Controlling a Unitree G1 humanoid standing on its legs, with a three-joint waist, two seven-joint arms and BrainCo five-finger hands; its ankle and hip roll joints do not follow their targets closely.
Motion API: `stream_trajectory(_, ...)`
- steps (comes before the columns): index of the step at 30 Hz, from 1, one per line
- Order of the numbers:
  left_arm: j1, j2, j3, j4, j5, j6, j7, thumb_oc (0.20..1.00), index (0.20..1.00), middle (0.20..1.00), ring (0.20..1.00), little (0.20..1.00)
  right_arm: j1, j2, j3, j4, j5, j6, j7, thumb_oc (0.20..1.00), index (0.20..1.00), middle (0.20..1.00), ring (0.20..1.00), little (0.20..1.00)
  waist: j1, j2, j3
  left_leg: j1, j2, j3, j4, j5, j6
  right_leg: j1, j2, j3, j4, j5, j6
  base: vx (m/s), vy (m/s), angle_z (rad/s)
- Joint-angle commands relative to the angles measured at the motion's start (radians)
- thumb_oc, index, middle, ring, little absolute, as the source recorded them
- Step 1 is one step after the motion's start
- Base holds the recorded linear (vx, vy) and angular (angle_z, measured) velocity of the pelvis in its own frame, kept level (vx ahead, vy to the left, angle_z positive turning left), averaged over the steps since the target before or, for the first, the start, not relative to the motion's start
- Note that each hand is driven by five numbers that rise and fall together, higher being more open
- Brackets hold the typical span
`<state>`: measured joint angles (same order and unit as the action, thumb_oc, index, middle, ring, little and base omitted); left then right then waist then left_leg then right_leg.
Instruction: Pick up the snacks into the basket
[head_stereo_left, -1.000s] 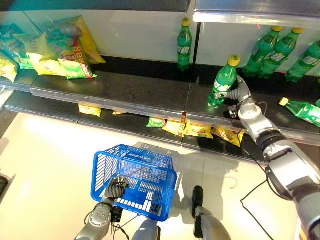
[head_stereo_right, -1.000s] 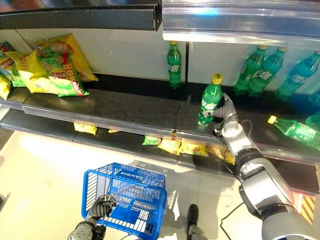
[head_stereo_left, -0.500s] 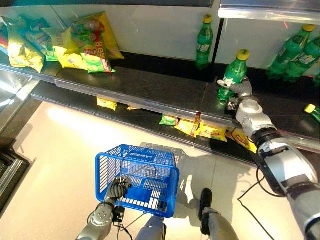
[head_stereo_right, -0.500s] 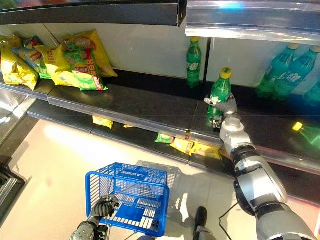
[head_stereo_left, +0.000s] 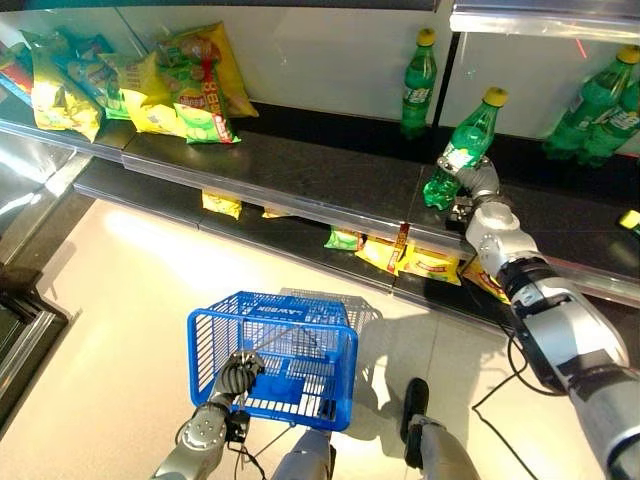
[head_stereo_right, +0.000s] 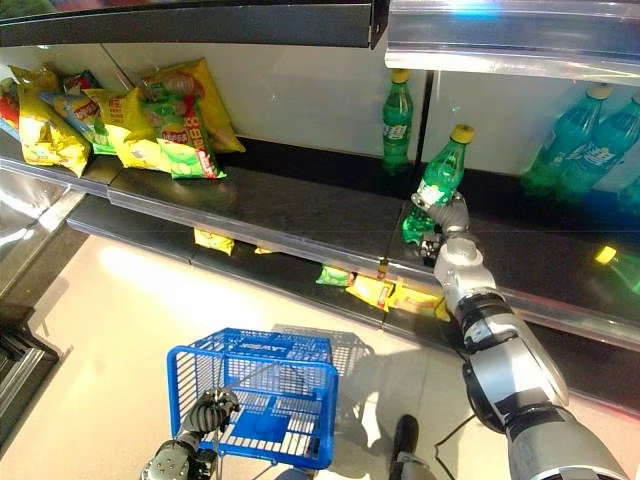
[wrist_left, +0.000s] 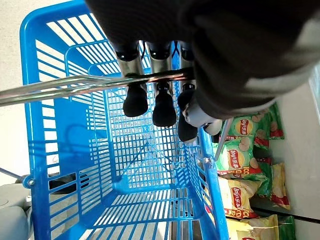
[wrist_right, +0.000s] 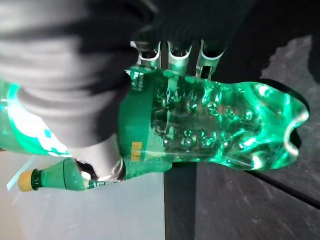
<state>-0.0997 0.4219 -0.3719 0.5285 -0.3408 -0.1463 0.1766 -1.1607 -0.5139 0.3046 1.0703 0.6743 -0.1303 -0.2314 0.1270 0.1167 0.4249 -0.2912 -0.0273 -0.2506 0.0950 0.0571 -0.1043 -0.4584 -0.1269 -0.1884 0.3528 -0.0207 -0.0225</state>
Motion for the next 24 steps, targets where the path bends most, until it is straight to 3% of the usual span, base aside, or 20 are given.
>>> stream_trajectory(1,-0.009,0.062,-0.022,-0.057,0.005,-0.044,0.016,0.200,0.200,0.200,0.200,0.200,0.034,-0.007,0.015,-0.142,-0.003,-0.069,-0.008,0.200,0.200,0.200,0.200,0.200,0.008,-0.018,-0.030,-0.011,-0.006,-0.009,-0.045,0.039,0.014,0.106,-0.026,0.027,0.010,-0.128,0.110,0.00,0.000,0.00)
stream_trajectory(4,-0.018,0.051,-0.011,-0.037,0.008,-0.038,0.025,0.200,0.200,0.200,0.200,0.200,0.100,0.018,0.019,-0.278,0.006,-0.080,-0.008,0.200,0.200,0.200,0.200,0.200,-0.005,-0.035,-0.034,-0.010,-0.003,-0.001,-0.034,0.032,0.015,0.116,-0.021,0.034,-0.005,-0.120,0.111,0.00,0.018,0.00)
stream_trajectory(5,-0.018,0.043,0.011,-0.024,0.031,-0.024,0.032,0.200,0.200,0.200,0.200,0.200,0.257,0.050,-0.003,-0.499,0.048,-0.110,0.022,0.200,0.200,0.200,0.200,0.200,-0.030,-0.065,-0.037,-0.008,-0.002,0.015,-0.006,0.012,0.018,0.134,-0.019,0.038,-0.031,-0.102,0.115,0.00,0.048,0.01)
stream_trajectory(7,-0.014,0.042,0.019,-0.022,0.037,-0.018,0.033,0.200,0.200,0.200,0.200,0.200,0.319,0.054,-0.006,-0.571,0.050,-0.108,0.031,0.200,0.200,0.200,0.200,0.200,-0.037,-0.076,-0.042,-0.007,-0.002,0.022,0.007,0.004,0.020,0.143,-0.018,0.043,-0.045,-0.091,0.118,0.00,0.090,-0.03)
stream_trajectory(8,-0.011,0.036,0.040,-0.020,0.051,-0.004,0.033,0.200,0.200,0.200,0.200,0.200,0.450,0.064,-0.016,-0.697,0.074,-0.111,0.080,0.200,0.200,0.200,0.200,0.200,-0.059,-0.101,-0.051,0.001,-0.003,0.041,0.028,-0.019,0.027,0.164,-0.019,0.059,-0.084,-0.067,0.125,0.00,0.108,-0.11)
stream_trajectory(9,-0.009,0.037,0.039,-0.021,0.051,-0.004,0.033,0.200,0.200,0.200,0.200,0.200,0.455,0.064,-0.017,-0.700,0.073,-0.110,0.080,0.200,0.200,0.200,0.200,0.200,-0.057,-0.101,-0.052,0.002,-0.002,0.043,0.029,-0.020,0.027,0.166,-0.018,0.060,-0.086,-0.066,0.125,0.02,0.115,-0.19)
stream_trajectory(13,0.032,0.035,0.095,-0.043,0.108,0.021,0.004,0.200,0.200,0.200,0.200,0.200,0.782,0.052,-0.021,-0.949,0.079,-0.064,0.221,0.200,0.200,0.200,0.200,0.200,-0.101,-0.157,-0.102,0.055,0.005,0.106,0.038,-0.065,0.054,0.221,-0.018,0.109,-0.156,-0.027,0.155,0.05,0.126,-0.33)
stream_trajectory(19,0.031,0.045,0.122,-0.053,0.149,0.030,-0.022,0.200,0.200,0.200,0.200,0.200,0.980,-0.013,-0.010,-1.075,0.102,0.001,0.339,0.200,0.200,0.200,0.200,0.200,-0.136,-0.192,-0.145,0.090,0.007,0.164,0.029,-0.086,0.065,0.241,-0.017,0.155,-0.205,0.004,0.176,0.01,0.114,-0.47)
stream_trajectory(22,0.006,0.061,0.132,-0.066,0.155,0.025,-0.032,0.200,0.200,0.200,0.200,0.200,1.058,-0.071,0.074,-1.103,0.164,0.077,0.452,0.200,0.200,0.200,0.200,0.200,-0.151,-0.213,-0.160,0.094,0.004,0.199,0.030,-0.096,0.074,0.228,-0.016,0.187,-0.212,0.021,0.183,-0.02,0.087,-0.63)
stream_trajectory(24,-0.008,0.069,0.130,-0.073,0.155,0.022,-0.036,0.200,0.200,0.200,0.200,0.200,1.083,-0.090,0.104,-1.092,0.177,0.104,0.477,0.200,0.200,0.200,0.200,0.200,-0.153,-0.218,-0.160,0.092,0.003,0.206,0.034,-0.097,0.074,0.224,-0.016,0.190,-0.209,0.022,0.184,-0.01,0.047,-0.50)
